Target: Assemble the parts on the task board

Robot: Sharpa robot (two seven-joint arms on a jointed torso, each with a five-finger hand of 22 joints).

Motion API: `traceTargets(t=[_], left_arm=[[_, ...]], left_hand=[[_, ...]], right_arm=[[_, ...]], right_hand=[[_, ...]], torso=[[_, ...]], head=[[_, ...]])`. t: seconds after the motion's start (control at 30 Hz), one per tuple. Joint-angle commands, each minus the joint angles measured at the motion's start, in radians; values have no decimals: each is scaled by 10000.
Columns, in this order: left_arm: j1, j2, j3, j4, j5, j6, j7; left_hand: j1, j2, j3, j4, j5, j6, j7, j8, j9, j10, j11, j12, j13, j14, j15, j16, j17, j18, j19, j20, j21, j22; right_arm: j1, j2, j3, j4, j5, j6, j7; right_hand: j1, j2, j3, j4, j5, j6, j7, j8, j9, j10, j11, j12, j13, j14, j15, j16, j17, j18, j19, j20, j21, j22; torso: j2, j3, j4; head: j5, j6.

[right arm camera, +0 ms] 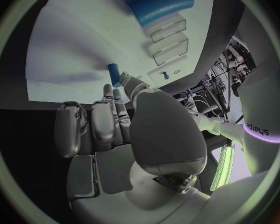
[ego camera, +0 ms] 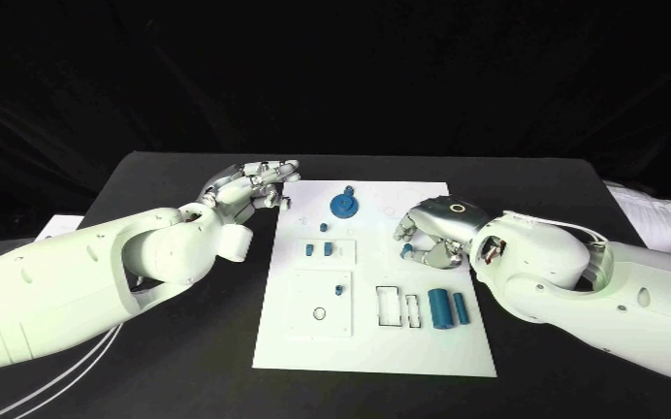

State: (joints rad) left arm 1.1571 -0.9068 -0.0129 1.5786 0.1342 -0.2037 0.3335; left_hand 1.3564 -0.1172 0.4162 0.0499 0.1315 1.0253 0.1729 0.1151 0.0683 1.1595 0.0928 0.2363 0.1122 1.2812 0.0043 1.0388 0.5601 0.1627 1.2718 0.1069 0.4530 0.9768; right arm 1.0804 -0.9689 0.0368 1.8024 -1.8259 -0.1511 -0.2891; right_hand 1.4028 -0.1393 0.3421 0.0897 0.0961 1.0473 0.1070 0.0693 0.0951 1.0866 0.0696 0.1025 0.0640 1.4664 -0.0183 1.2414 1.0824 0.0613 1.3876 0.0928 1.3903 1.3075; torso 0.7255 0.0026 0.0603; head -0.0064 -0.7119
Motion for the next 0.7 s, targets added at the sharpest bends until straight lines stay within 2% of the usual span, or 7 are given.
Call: traceTargets(t=[0.03, 0.37, 0.7], left_arm=[[-3, 2, 4, 13, 19, 204, 41], [-5, 6, 4, 2, 19, 200, 39], [-6, 13, 4, -4, 19, 199, 37]], left_hand=[[85, 42, -34, -24, 54, -73, 6, -5, -10, -75, -7, 32, 9, -78, 24, 54, 0, 185, 57, -16, -41, -14], [85, 42, -34, -24, 54, -73, 6, -5, -10, -75, -7, 32, 9, -78, 24, 54, 0, 185, 57, -16, -41, -14], [85, 42, -34, -24, 54, -73, 6, -5, -10, -75, -7, 32, 9, -78, 24, 54, 0, 185, 57, -16, -41, -14]], right_arm=[[-14, 23, -1, -31, -286, 459, -132], [-19, 79, -2, -64, -326, 573, -124], [-25, 187, -3, -161, -332, 380, -62]], right_hand=[[92, 29, 15, 31, 3, 130, -4, 64, 9, 128, -10, 84, 3, 246, -37, -28, 1, 49, 28, -62, -33, 203], [193, 160, 179, 82, 24, 570, -25, 156, 57, 565, -88, 190, 7, 277, -90, 41, 93, 26, 110, -100, 27, 290], [246, 389, 375, 156, -195, 1062, -87, 278, 160, 1094, -196, 231, 28, 322, -162, 182, 273, -20, 250, -162, 159, 464]], torso=[[-5, 2, -7], [2, 9, -5], [0, 7, -5]], head=[[1, -14], [-1, -27], [-9, -58]])
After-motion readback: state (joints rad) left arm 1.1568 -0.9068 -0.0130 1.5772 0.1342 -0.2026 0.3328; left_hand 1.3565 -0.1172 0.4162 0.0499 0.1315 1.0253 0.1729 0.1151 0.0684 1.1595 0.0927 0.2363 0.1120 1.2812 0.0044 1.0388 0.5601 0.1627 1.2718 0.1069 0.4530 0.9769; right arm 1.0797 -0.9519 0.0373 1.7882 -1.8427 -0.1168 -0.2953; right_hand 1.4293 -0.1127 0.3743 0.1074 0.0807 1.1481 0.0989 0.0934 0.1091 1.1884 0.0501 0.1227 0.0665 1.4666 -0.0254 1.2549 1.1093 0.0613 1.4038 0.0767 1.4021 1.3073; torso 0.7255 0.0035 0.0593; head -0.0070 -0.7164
